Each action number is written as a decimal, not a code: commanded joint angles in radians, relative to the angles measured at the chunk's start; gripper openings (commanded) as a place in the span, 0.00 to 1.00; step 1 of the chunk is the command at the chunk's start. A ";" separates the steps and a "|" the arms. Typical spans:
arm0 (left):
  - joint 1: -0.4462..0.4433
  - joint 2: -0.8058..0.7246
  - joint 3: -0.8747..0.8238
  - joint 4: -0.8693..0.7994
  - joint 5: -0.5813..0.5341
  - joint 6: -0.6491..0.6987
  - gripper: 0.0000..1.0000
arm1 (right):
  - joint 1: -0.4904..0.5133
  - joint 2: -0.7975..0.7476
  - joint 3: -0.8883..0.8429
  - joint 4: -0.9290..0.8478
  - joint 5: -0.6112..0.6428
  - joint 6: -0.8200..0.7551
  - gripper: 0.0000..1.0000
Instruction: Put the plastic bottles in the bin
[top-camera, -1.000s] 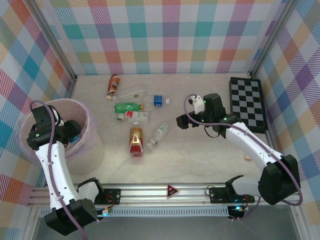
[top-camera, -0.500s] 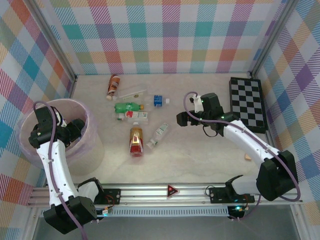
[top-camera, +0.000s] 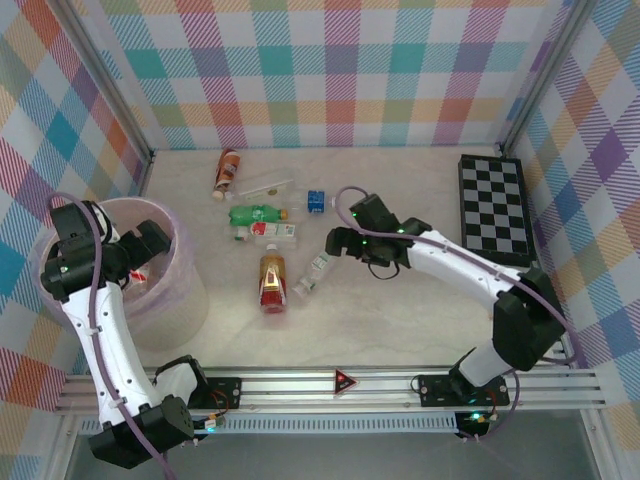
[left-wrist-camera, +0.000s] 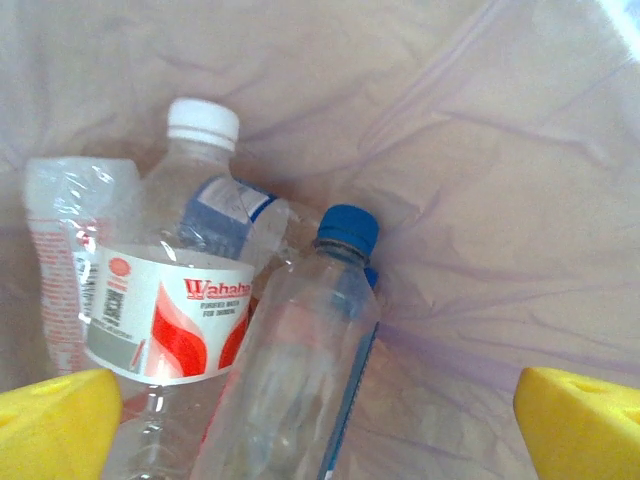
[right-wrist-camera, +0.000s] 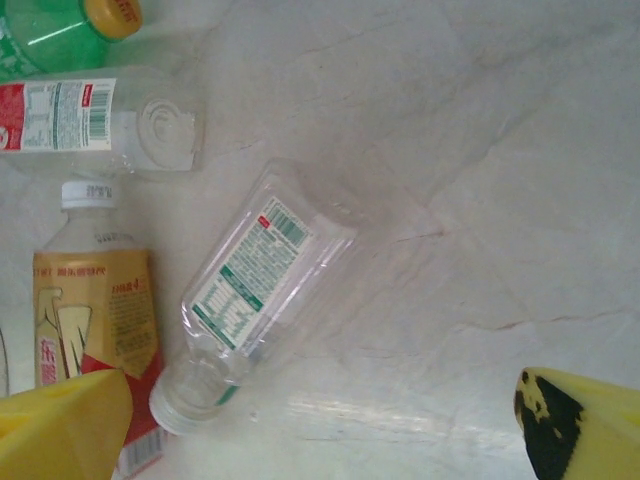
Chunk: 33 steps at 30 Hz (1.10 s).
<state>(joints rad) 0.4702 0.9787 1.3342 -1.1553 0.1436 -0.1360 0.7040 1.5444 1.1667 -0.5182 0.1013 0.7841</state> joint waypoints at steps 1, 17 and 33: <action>0.011 -0.014 0.082 -0.055 -0.025 0.027 1.00 | 0.013 0.063 0.059 -0.092 0.093 0.230 0.98; -0.004 -0.037 0.239 -0.121 0.019 0.038 1.00 | 0.052 0.349 0.253 -0.094 0.025 0.411 0.94; -0.110 -0.038 0.237 -0.081 0.026 -0.013 1.00 | 0.063 0.484 0.333 -0.098 0.010 0.477 0.79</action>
<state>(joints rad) 0.3897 0.9478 1.5623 -1.2526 0.1734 -0.1265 0.7609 2.0163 1.4754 -0.6003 0.1154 1.2400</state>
